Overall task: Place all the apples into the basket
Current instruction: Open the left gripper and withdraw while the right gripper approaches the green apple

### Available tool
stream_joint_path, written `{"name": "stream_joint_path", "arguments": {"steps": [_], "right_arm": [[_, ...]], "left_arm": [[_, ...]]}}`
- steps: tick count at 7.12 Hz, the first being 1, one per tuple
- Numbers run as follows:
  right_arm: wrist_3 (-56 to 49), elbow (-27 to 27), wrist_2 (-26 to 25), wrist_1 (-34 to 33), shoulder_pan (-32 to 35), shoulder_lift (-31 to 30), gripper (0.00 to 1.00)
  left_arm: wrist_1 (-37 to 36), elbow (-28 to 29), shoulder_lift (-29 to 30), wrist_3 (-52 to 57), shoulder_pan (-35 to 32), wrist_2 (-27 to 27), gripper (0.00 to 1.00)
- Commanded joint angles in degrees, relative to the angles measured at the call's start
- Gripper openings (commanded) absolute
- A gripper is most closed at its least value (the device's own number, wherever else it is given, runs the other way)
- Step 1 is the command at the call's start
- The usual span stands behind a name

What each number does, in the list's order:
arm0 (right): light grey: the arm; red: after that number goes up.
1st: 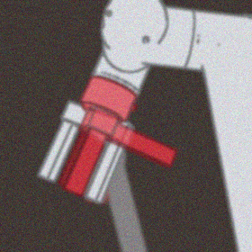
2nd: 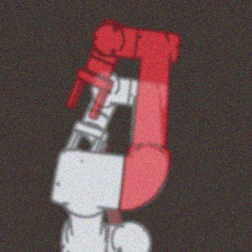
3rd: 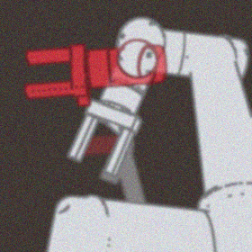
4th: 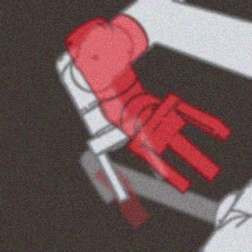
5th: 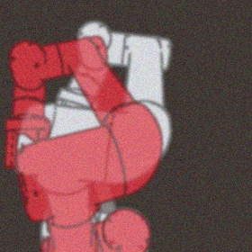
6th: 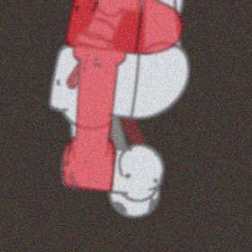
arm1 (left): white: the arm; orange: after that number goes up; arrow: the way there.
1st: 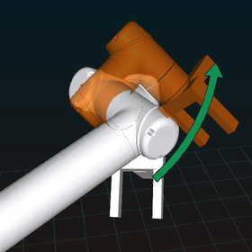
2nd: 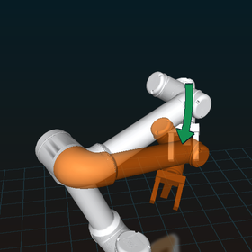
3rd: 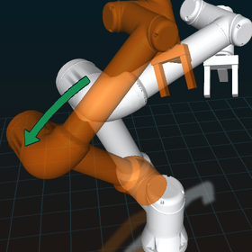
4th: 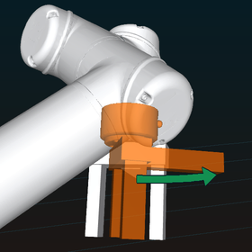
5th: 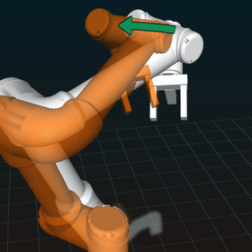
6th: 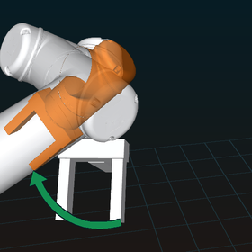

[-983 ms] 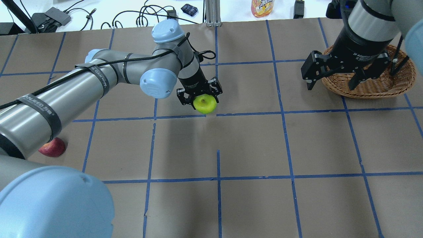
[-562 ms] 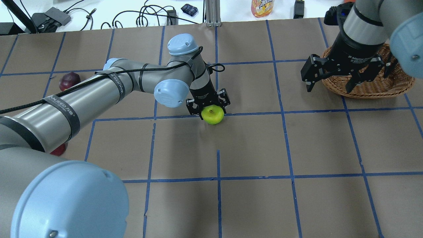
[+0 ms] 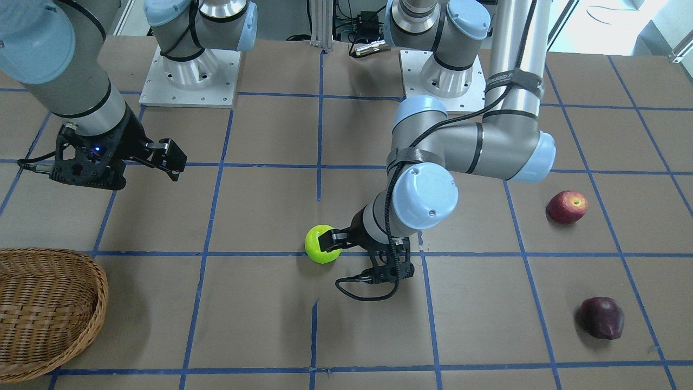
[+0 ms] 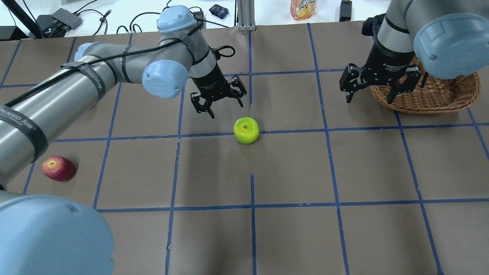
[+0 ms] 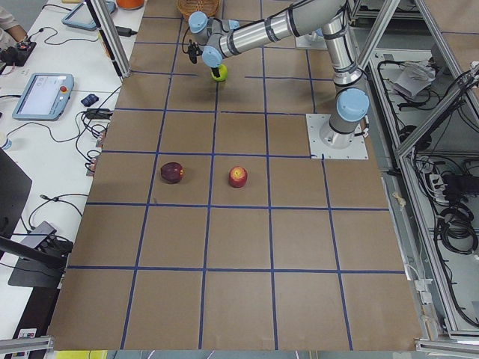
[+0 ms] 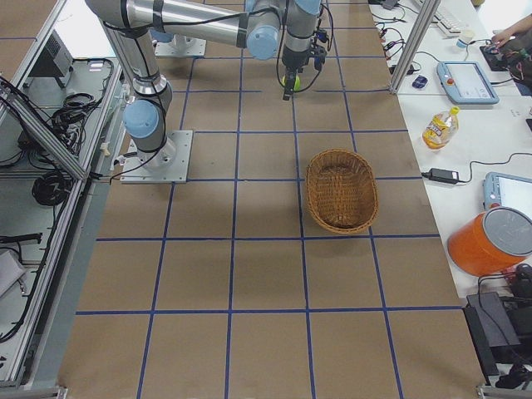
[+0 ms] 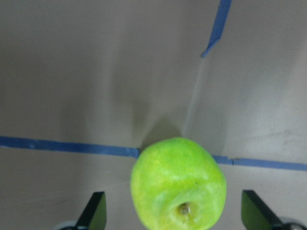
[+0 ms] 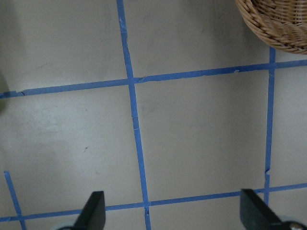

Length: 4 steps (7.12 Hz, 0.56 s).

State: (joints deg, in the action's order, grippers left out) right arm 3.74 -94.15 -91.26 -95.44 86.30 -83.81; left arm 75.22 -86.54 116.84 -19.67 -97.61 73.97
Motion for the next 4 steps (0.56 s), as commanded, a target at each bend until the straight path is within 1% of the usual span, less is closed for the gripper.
{"name": "stream_joint_path", "arguments": {"steps": [1, 2, 3, 4], "right_arm": [[6.26, 0.28, 0.81, -7.72, 4.72, 3.99, 1.00], [12.89, 0.28, 1.34, -7.74, 8.41, 5.66, 1.00], [16.96, 0.37, 2.91, -9.83, 11.93, 8.54, 1.00], [22.66, 0.46, 3.10, -13.60, 15.53, 10.57, 1.00]], "left_arm": [[11.58, 2.51, -5.37, 13.02, 9.76, 5.96, 1.00], [14.05, 2.34, -7.04, 19.17, 13.90, 8.01, 1.00], [14.25, 1.99, -7.93, 27.15, 18.38, 15.25, 1.00], [14.25, 1.03, -7.85, 31.84, 21.29, 22.72, 1.00]]}}
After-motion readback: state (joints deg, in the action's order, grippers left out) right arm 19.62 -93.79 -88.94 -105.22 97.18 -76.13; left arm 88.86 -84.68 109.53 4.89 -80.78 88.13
